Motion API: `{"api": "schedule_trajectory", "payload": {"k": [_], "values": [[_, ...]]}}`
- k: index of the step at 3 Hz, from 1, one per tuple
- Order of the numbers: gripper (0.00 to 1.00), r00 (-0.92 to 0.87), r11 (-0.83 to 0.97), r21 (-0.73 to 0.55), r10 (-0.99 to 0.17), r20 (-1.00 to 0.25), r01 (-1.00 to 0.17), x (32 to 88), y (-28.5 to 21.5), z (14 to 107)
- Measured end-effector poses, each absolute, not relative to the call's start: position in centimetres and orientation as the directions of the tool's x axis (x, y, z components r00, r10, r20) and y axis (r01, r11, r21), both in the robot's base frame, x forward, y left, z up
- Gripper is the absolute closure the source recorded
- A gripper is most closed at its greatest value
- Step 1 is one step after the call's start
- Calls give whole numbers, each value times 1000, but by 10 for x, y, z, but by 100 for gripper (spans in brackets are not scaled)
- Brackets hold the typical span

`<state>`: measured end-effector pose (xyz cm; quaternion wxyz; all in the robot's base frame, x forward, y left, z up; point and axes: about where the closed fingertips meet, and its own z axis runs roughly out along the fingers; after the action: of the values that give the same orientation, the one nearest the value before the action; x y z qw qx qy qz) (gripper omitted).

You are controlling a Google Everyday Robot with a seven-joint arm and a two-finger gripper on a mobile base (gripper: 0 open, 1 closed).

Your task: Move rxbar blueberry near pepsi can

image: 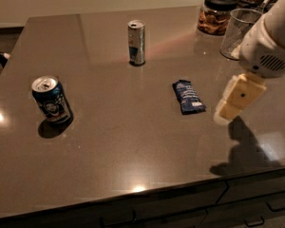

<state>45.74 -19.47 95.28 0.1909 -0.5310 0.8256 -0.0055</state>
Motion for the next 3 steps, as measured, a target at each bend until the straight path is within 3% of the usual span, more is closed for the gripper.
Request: {"api": "schedule_trajectory", "payload": {"k": [3], "values": [[0,-483,571,-152,-785,-387,-807,513,-137,894]]}}
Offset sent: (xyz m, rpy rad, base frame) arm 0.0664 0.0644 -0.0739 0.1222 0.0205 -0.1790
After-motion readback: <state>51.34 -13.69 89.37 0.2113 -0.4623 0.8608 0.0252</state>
